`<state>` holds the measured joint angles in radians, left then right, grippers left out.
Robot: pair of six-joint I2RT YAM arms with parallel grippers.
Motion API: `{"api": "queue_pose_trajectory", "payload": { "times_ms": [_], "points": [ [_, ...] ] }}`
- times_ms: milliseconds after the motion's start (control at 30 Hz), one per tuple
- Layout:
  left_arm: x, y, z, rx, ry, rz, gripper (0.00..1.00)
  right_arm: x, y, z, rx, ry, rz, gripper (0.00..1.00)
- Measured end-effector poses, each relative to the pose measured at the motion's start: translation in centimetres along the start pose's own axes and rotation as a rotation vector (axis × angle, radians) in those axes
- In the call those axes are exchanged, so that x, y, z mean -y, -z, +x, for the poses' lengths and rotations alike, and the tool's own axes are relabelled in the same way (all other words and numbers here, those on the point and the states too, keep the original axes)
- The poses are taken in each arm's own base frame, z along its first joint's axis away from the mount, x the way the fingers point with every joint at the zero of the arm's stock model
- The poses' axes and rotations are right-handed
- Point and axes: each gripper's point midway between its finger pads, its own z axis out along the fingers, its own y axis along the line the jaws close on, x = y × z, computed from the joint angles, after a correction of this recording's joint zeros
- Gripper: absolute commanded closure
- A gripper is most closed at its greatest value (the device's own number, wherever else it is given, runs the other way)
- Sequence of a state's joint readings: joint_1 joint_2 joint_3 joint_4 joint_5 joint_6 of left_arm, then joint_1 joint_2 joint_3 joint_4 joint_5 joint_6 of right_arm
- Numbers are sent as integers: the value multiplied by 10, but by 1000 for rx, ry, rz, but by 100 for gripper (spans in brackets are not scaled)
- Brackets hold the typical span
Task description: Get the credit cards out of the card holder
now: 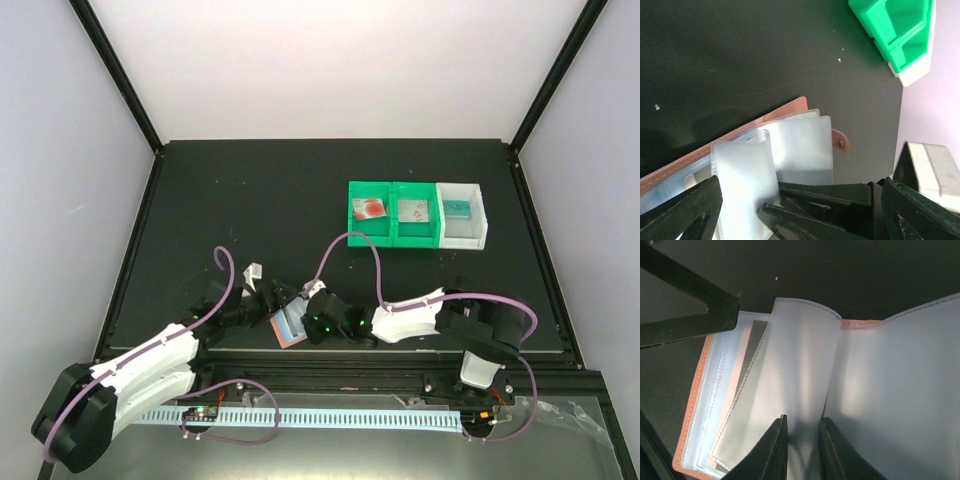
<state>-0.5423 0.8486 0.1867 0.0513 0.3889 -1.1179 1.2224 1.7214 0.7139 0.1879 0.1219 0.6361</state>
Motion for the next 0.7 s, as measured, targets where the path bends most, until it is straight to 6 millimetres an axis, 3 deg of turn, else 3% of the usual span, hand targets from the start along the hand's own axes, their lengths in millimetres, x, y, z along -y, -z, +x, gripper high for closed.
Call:
{"api": "queue_pose_trajectory", "payload": {
  "times_ms": [167, 700],
  "points": [
    [-8, -2, 2, -14, 0, -32, 10, 2, 0, -1, 5, -11, 9, 97],
    [-17, -13, 2, -35, -10, -58, 10, 2, 0, 1, 22, -128, -134, 96]
  ]
}}
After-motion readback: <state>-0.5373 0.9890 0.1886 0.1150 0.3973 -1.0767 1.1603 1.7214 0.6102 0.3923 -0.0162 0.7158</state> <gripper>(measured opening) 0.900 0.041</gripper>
